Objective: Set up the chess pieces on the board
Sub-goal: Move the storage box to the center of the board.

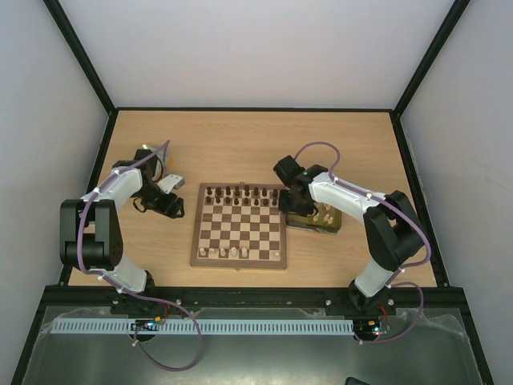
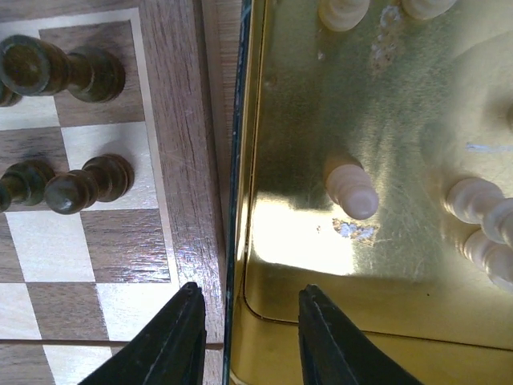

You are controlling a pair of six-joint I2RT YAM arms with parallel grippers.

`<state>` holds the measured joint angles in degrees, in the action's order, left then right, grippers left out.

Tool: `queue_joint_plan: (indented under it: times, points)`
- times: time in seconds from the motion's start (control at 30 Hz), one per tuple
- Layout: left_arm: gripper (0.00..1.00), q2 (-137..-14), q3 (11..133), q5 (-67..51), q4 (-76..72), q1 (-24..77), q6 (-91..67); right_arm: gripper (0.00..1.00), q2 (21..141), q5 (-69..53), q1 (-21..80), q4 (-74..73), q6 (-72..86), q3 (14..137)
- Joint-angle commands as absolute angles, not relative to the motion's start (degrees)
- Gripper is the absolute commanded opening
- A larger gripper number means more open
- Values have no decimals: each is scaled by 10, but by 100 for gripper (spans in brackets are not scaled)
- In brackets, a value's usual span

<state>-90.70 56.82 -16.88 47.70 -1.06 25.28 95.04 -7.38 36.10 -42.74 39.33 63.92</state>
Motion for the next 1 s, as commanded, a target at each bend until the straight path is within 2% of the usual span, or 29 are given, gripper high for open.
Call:
queue_joint_plan:
  times: [0.0, 0.97]
  points:
    - [77, -892, 568, -171, 483, -15, 251, 30, 962, -77, 369, -421, 399, 653]
    - [77, -892, 567, -170, 484, -15, 254, 20, 852, -98, 392, -414, 444, 513]
